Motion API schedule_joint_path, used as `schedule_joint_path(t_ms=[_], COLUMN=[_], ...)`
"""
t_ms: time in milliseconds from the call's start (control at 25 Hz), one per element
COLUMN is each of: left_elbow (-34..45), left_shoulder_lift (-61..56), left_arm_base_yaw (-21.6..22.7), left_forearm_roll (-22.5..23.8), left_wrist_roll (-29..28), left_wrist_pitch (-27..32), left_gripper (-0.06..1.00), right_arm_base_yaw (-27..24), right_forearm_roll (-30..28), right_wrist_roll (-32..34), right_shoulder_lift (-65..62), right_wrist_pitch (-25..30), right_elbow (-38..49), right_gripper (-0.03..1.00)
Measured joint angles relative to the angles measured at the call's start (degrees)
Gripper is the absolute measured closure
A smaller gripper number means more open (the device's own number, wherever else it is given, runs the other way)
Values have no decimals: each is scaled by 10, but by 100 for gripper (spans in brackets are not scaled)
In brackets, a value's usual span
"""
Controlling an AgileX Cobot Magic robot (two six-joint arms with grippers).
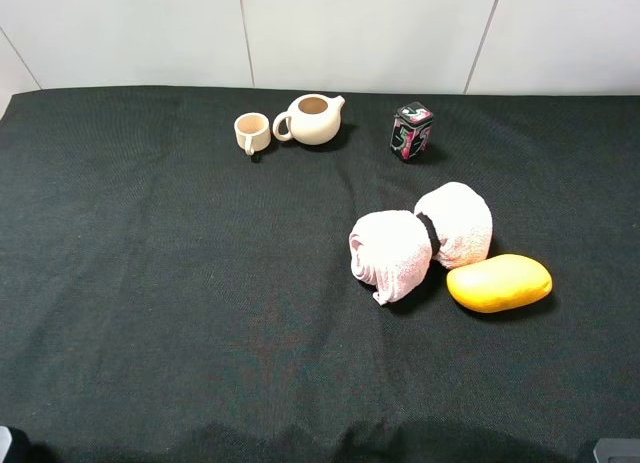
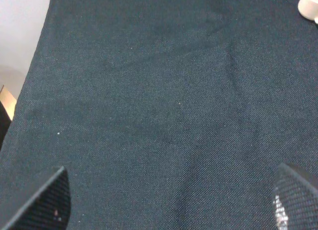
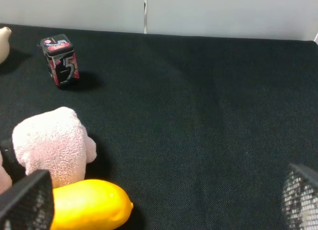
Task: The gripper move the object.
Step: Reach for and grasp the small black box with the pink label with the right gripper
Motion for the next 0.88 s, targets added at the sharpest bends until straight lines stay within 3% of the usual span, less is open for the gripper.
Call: schedule_joint_path(t_ms=[880], left_elbow=[0], left_shoulder_lift=[0], left_arm_base_yaw=[0], left_forearm_roll=[0], left_wrist_roll=[0], left_wrist_pitch=[0], left_gripper=[10], right_arm_base_yaw=[0], right_forearm_roll=[0], right_wrist_roll=[0], right_shoulder_lift=[0], right_wrist_pitch=[0], right_elbow=[0], right_gripper=[27])
